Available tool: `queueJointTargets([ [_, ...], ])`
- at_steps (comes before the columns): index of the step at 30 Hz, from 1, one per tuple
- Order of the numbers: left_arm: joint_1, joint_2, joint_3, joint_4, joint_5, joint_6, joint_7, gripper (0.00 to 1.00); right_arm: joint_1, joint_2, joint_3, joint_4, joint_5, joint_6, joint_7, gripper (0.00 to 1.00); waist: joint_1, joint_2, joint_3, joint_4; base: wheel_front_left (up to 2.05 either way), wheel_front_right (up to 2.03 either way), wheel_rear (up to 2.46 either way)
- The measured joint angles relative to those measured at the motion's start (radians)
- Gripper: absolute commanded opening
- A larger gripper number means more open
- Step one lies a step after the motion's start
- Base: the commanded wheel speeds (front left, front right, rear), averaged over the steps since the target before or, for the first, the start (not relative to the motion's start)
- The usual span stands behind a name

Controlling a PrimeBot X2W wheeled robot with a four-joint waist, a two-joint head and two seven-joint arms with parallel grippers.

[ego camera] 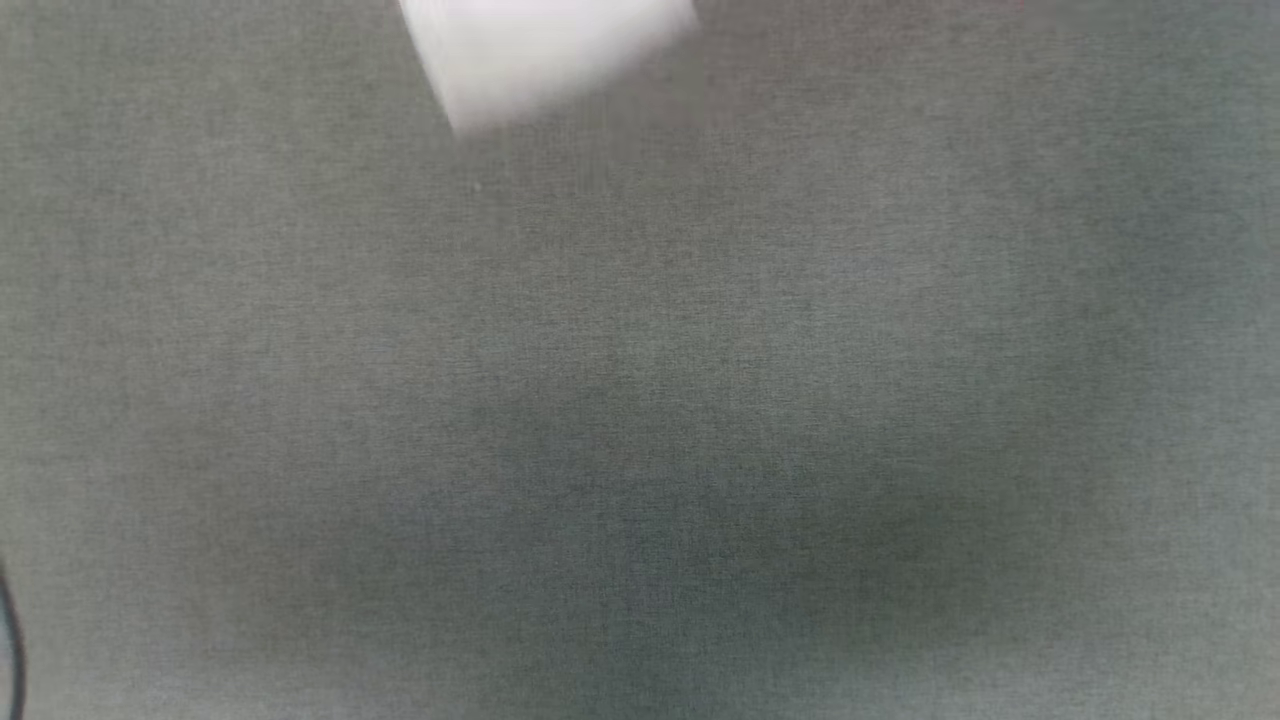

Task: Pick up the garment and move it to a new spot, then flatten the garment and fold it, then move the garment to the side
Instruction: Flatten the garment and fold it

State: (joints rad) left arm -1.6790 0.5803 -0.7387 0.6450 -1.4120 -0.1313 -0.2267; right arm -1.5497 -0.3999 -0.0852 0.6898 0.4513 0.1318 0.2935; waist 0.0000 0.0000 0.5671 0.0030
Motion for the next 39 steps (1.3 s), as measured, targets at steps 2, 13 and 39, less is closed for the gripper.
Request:
queueJointTargets([
  [2, -0.037, -0.016, 0.016, 0.006, -0.011, -0.001, -0.01, 0.0, -0.037, 0.0, -0.01, 0.037, -0.004, 0.0, -0.02, 0.0, 0.0, 0.0001, -0.009, 0.0, 0.0, 0.0, 0.0],
  [13, 0.303, 0.023, -0.071, -0.15, -0.115, 0.001, -0.015, 0.0, 0.184, -0.02, 0.145, 0.098, 0.122, 0.0, 0.024, 0.0, 0.0, 0.0, -0.041, 0.009, 0.0, 0.0, 0.0],
  [39, 1.367, 0.226, -0.059, -0.78, -0.073, 0.001, -0.035, 0.0, 1.473, -0.233, 0.091, -0.71, 0.572, -0.001, 0.347, 0.0, 0.0, 0.0, -0.194, 0.048, 0.0, 0.0, 0.0],
])
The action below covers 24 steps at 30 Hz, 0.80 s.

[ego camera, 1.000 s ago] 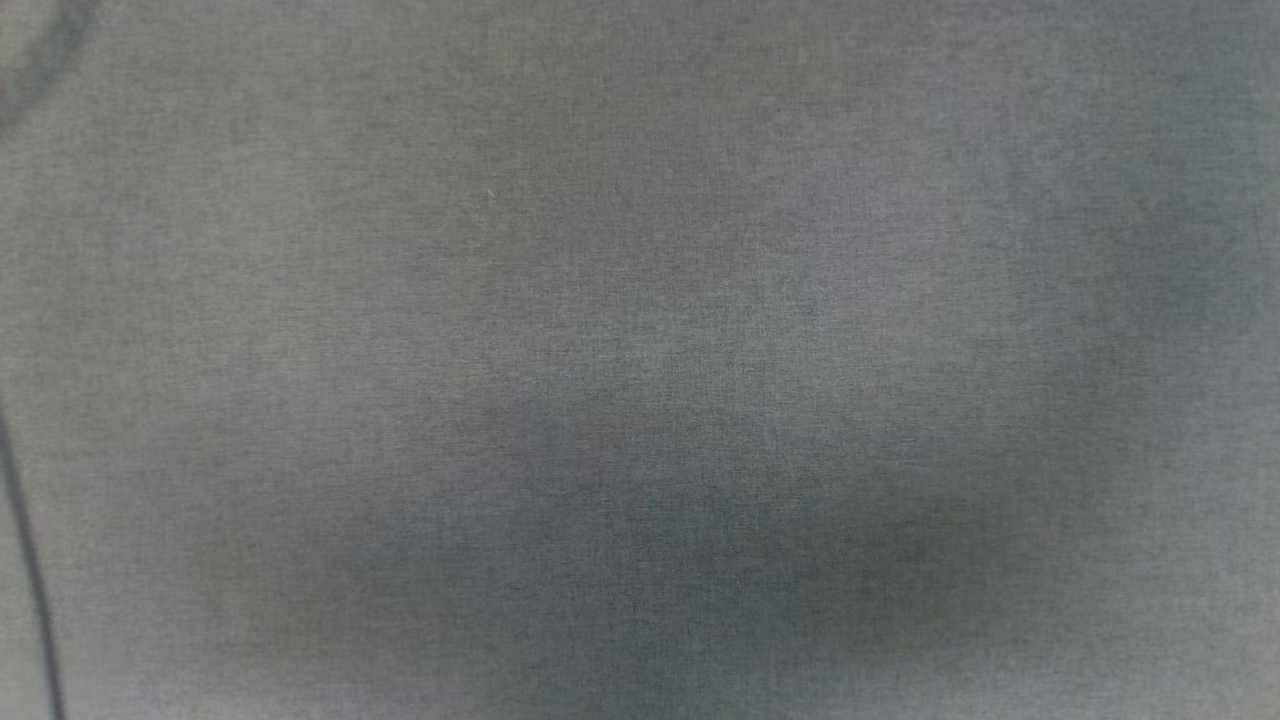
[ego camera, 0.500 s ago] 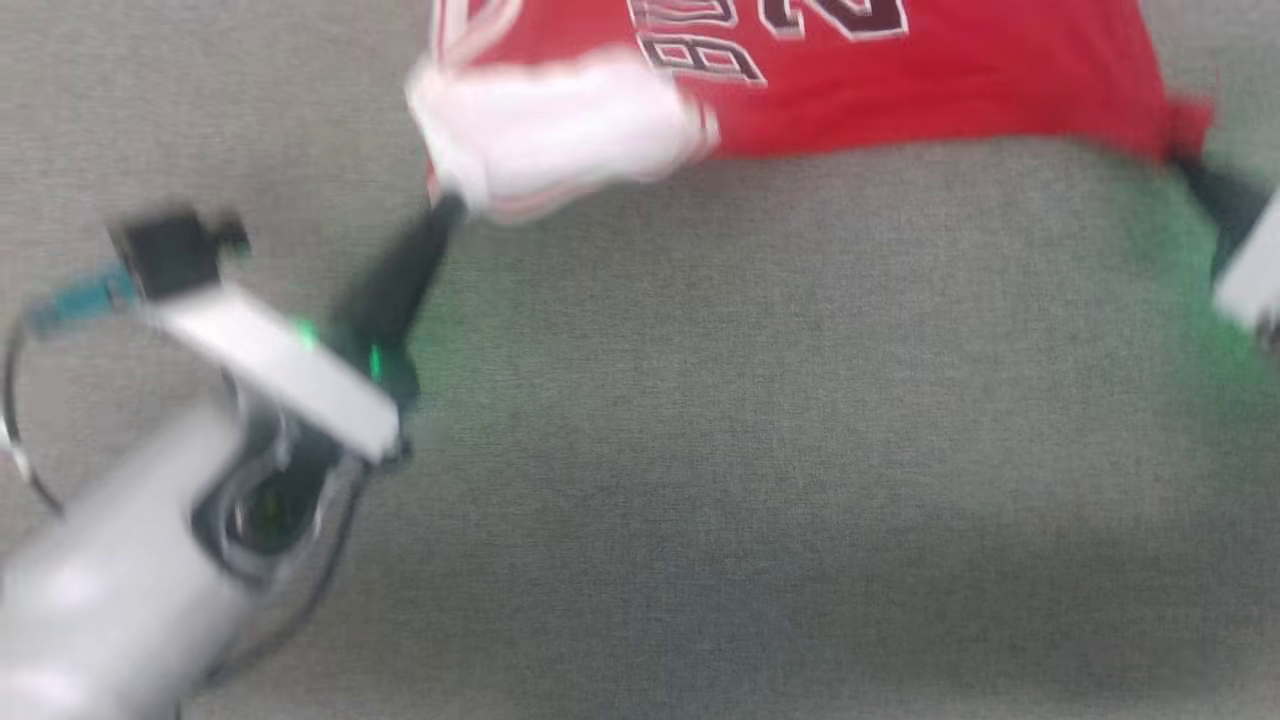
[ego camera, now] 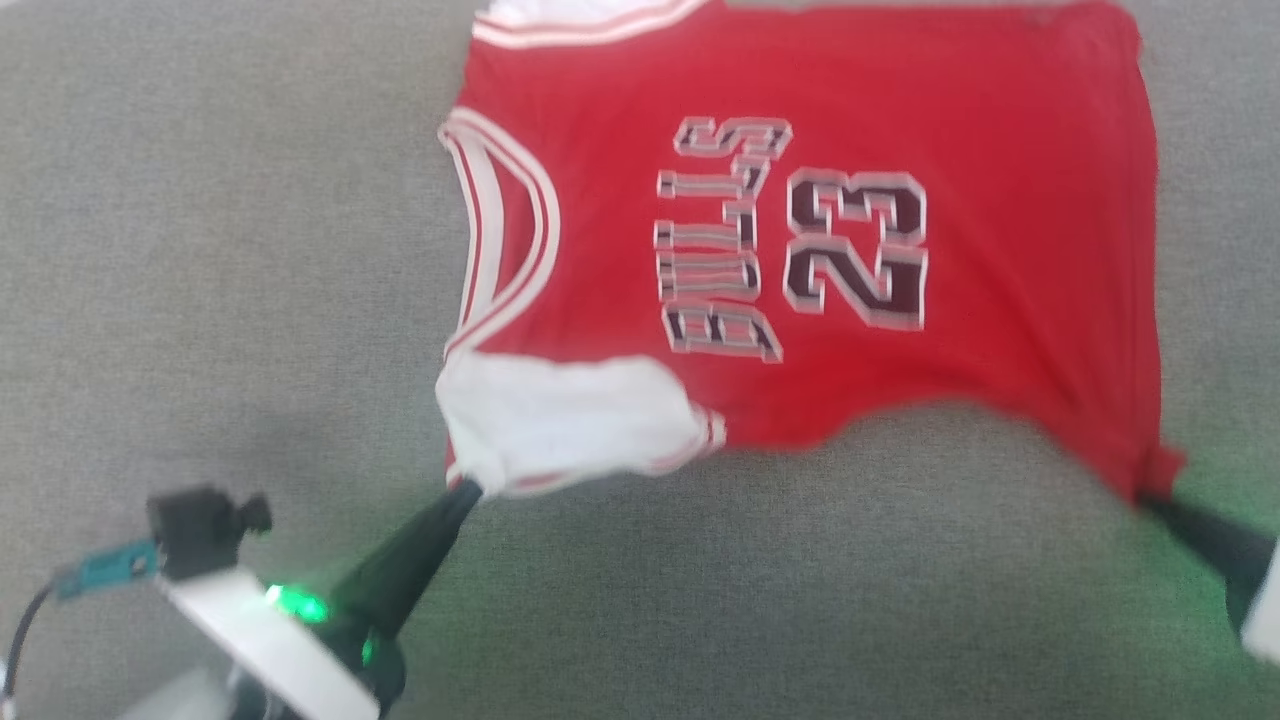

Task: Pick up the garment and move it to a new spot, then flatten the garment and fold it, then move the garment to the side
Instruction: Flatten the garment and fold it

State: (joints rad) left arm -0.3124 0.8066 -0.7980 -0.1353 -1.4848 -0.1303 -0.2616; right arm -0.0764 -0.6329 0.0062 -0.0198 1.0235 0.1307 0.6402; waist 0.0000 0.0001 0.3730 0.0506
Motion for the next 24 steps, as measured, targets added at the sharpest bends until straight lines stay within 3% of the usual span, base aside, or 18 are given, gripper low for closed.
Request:
queueJointTargets([
  [7, 0.209, 0.083, 0.078, -0.162, 0.01, 0.0, 0.0, 0.0, 0.255, 0.019, -0.132, -0.174, 0.029, 0.0, 0.084, 0.0, 0.0, 0.0, -0.018, 0.004, 0.0, 0.0, 0.0],
  [11, 0.241, 0.097, 0.112, -0.204, 0.055, 0.0, 0.0, 0.0, 0.292, 0.054, -0.211, -0.242, 0.031, 0.0, 0.092, 0.0, 0.0, 0.0, -0.014, 0.004, 0.0, 0.0, 0.0],
  [17, 0.057, 0.051, 0.119, -0.194, 0.059, 0.0, 0.004, 0.0, 0.167, 0.084, -0.248, -0.255, 0.0, 0.0, 0.115, 0.0, 0.0, 0.0, -0.002, 0.004, 0.0, 0.0, 0.0],
  [24, -0.206, -0.007, 0.123, -0.046, 0.008, 0.0, 0.05, 0.0, -0.071, 0.096, -0.198, -0.156, -0.048, 0.0, 0.145, 0.0, 0.0, 0.0, 0.038, -0.017, 0.0, 0.0, 0.0],
])
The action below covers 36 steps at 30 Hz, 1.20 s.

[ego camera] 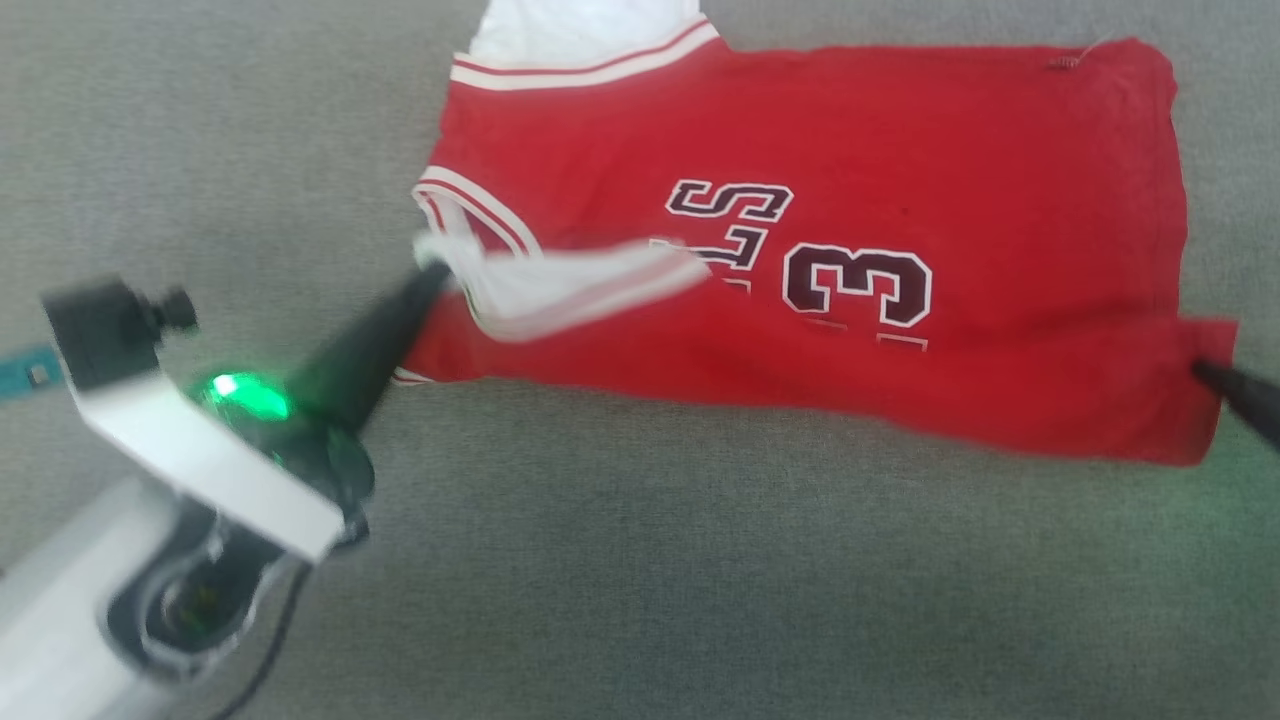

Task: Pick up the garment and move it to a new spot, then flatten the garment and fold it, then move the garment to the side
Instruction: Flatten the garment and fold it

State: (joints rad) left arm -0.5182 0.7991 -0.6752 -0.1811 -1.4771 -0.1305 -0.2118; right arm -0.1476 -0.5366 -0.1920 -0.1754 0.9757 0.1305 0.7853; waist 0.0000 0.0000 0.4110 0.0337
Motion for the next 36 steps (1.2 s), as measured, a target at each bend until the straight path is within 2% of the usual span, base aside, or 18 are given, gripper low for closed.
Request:
queueJointTargets([
  [7, -0.113, -0.032, -0.007, 0.178, -0.029, 0.0, 0.008, 0.0, -0.177, 0.02, 0.063, 0.129, -0.05, 0.0, -0.045, 0.0, 0.0, 0.0, 0.05, -0.025, 0.0, 0.0, 0.0],
  [15, -0.175, -0.062, -0.061, 0.338, -0.023, 0.0, 0.016, 0.0, -0.265, 0.014, 0.17, 0.242, -0.108, 0.0, -0.134, 0.0, 0.0, 0.0, 0.105, -0.033, 0.0, 0.0, 0.0],
  [16, -0.183, -0.065, -0.071, 0.352, -0.015, 0.0, 0.016, 0.21, -0.269, 0.001, 0.185, 0.247, -0.126, 0.0, -0.155, 0.0, 0.0, 0.0, 0.108, -0.033, 0.0, 0.0, 0.0],
  [17, -0.19, -0.067, -0.081, 0.363, -0.01, 0.0, 0.016, 0.37, -0.273, -0.01, 0.199, 0.251, -0.143, 0.0, -0.176, 0.0, 0.0, 0.0, 0.11, -0.033, 0.0, 0.0, 0.0],
  [18, -0.2, -0.065, -0.098, 0.38, 0.005, 0.0, 0.016, 0.46, -0.277, -0.019, 0.219, 0.255, -0.156, 0.0, -0.198, 0.0, 0.0, 0.0, 0.11, -0.032, 0.0, 0.0, 0.0],
  [19, -0.211, -0.06, -0.117, 0.396, 0.027, 0.0, 0.018, 0.87, -0.279, -0.028, 0.233, 0.258, -0.166, 0.0, -0.222, 0.11, 0.0, 0.0, 0.108, -0.032, 0.0, 0.0, 0.0],
  [20, -0.222, -0.055, -0.139, 0.415, 0.058, 0.0, 0.018, 1.0, -0.281, -0.036, 0.25, 0.264, -0.18, 0.0, -0.249, 0.39, 0.0001, 0.0, 0.105, -0.032, 0.0, 0.0, 0.0],
  [21, -0.231, -0.05, -0.16, 0.429, 0.071, 0.0, 0.019, 1.0, -0.282, -0.042, 0.263, 0.273, -0.195, 0.0, -0.272, 0.98, 0.0, 0.0, 0.099, -0.032, 0.0, 0.0, 0.0],
  [24, -0.26, -0.035, -0.214, 0.443, 0.104, 0.0, 0.029, 1.0, -0.278, -0.06, 0.289, 0.292, -0.223, 0.0, -0.335, 1.0, 0.0, 0.0, 0.075, -0.032, 0.0, 0.0, 0.0],
  [29, -0.336, 0.038, -0.296, 0.456, 0.161, 0.0, 0.107, 1.0, -0.23, -0.08, 0.281, 0.301, -0.249, 0.0, -0.415, 1.0, 0.0, 0.0, 0.016, -0.023, 0.0, 0.0, 0.0],
  [33, -0.407, 0.088, -0.344, 0.463, 0.184, 0.0, 0.237, 1.0, -0.189, -0.091, 0.249, 0.281, -0.248, 0.0, -0.451, 1.0, 0.0, 0.0, -0.032, -0.013, 0.0, 0.0, 0.0],
  [36, -0.432, 0.103, -0.365, 0.453, 0.115, 0.015, 0.407, 1.0, -0.168, -0.092, 0.231, 0.262, -0.247, 0.0, -0.461, 1.0, 0.0, 0.0, -0.061, -0.008, 0.0, 0.0, 0.0],
])
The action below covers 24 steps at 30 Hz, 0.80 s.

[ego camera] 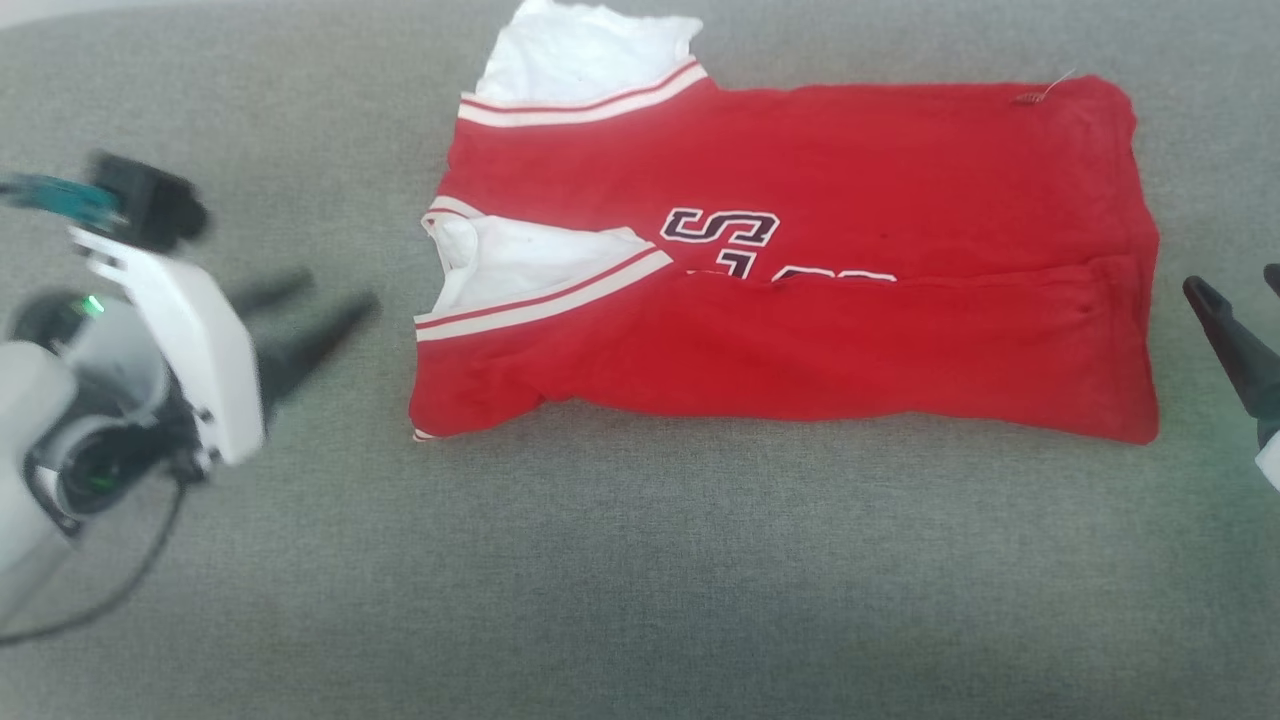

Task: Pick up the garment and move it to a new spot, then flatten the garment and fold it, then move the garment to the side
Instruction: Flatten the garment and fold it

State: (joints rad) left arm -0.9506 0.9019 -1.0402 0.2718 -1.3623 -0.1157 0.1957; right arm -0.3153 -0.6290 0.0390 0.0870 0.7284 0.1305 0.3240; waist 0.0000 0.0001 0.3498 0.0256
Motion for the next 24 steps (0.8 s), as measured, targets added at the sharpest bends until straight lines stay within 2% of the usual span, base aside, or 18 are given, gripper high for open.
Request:
queueJointTargets([
  [2, 0.0, 0.003, -0.025, -0.029, -0.055, 0.017, 0.122, 1.0, 0.005, 0.001, -0.005, -0.016, 0.0, 0.0, -0.002, 1.0, 0.0, 0.0, -0.012, -0.001, 0.0, 0.0, 0.0],
  [5, -0.006, 0.001, -0.043, -0.062, -0.119, 0.06, 0.244, 1.0, 0.005, 0.011, -0.007, -0.037, -0.002, 0.0, -0.001, 1.0, 0.0, 0.0, -0.009, -0.013, 0.0, 0.0, 0.0],
  [10, -0.015, -0.026, -0.058, -0.033, -0.165, 0.109, 0.334, 1.0, 0.002, 0.036, 0.005, -0.068, -0.009, 0.0, 0.012, 1.0, 0.0, 0.0, 0.023, -0.041, 0.0, 0.0, 0.0],
  [15, -0.021, -0.053, -0.06, 0.037, -0.214, 0.109, 0.399, 1.0, -0.015, 0.051, 0.004, -0.081, -0.009, 0.0, 0.025, 1.0, 0.0, 0.0, 0.065, -0.078, 0.0, 0.0, 0.0],
  [19, -0.041, -0.056, -0.061, 0.071, -0.232, 0.091, 0.444, 1.0, -0.017, 0.055, -0.005, -0.082, -0.009, 0.0, 0.025, 1.0, -0.0001, 0.0001, 0.093, -0.104, 0.0, 0.0, 0.0],
  [21, -0.043, -0.057, -0.055, 0.084, -0.25, 0.076, 0.457, 0.33, -0.018, 0.058, -0.007, -0.083, -0.01, 0.0, 0.025, 1.0, -0.0001, 0.0001, 0.102, -0.113, 0.0, 0.0, 0.0],
  [22, -0.045, -0.056, -0.054, 0.088, -0.251, 0.07, 0.464, 0.07, -0.018, 0.058, -0.008, -0.083, -0.01, 0.0, 0.026, 1.0, 0.0, 0.0, 0.105, -0.116, 0.0, 0.0, 0.0],
  [23, -0.047, -0.057, -0.053, 0.094, -0.257, 0.066, 0.466, 0.0, -0.018, 0.058, -0.007, -0.084, -0.01, 0.0, 0.03, 1.0, 0.0, 0.0001, 0.107, -0.118, 0.0, 0.0, 0.0],
  [24, -0.048, -0.058, -0.051, 0.1, -0.26, 0.064, 0.467, 0.0, -0.018, 0.057, -0.006, -0.086, -0.01, 0.0, 0.036, 1.0, 0.0, 0.0, 0.108, -0.119, 0.0, 0.0, 0.0],
])
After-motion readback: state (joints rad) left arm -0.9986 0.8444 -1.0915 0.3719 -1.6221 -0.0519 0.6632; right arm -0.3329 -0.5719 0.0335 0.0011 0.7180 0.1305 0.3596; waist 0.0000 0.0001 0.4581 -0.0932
